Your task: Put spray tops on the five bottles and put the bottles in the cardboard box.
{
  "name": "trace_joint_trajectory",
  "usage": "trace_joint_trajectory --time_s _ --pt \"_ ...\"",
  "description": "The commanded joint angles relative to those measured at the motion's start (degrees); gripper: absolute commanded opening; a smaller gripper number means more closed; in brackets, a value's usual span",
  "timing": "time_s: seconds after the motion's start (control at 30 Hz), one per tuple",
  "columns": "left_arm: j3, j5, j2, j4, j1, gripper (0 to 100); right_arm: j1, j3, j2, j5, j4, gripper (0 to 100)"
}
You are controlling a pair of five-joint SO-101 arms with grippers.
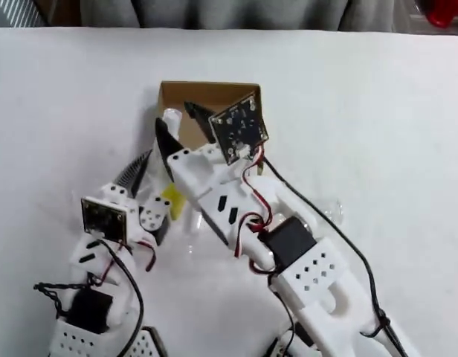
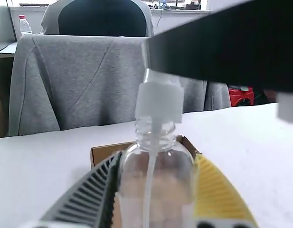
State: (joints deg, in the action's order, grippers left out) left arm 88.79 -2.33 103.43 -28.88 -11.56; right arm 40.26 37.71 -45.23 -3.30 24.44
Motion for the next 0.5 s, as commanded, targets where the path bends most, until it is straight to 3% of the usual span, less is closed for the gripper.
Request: trace_joint_trajectory --time_s 0.0,0.13,0.2,0.47 --pt "-0.5 0.4 0.9 -0.3 -0.4 2 -3.1 -4.1 -2.8 -0.4 -1.5 13.7" --pt "-0.5 0.4 0.9 -0.3 -0.4 2 -7.0 -4.8 -2.5 -0.4 -1.6 0.5" --pt "-0.5 0.4 0.9 -0.3 -0.4 2 -8.4 -4.6 -2.5 -0.5 -1.5 4.6" --pt "-0.5 0.4 0.9 -0.3 -0.4 2 -10.9 -4.7 -2.4 -0.5 -1.6 1.6"
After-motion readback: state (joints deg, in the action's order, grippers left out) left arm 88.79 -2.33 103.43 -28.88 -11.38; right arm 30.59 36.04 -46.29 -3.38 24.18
